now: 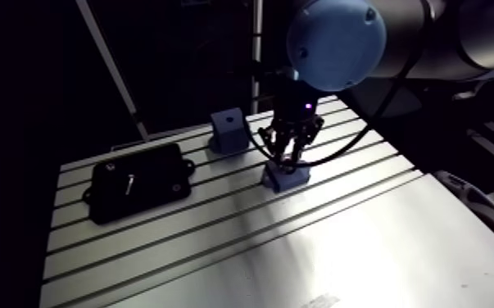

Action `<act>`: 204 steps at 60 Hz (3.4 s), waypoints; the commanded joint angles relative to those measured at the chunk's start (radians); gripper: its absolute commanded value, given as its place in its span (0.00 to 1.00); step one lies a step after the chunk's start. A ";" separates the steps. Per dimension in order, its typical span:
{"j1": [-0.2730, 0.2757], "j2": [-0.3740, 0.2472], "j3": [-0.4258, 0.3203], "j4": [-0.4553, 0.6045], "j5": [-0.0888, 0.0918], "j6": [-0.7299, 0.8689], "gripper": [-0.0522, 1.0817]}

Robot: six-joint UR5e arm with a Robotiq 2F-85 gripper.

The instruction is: Pick up the bearing and press it into the housing until flush.

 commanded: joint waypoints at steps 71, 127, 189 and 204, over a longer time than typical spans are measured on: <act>-0.001 0.005 0.007 -0.001 0.000 0.002 0.60; -0.003 0.008 0.005 -0.002 -0.002 0.000 0.60; -0.006 0.010 0.008 -0.002 -0.002 -0.001 0.60; -0.006 0.010 0.006 -0.002 -0.002 -0.001 0.60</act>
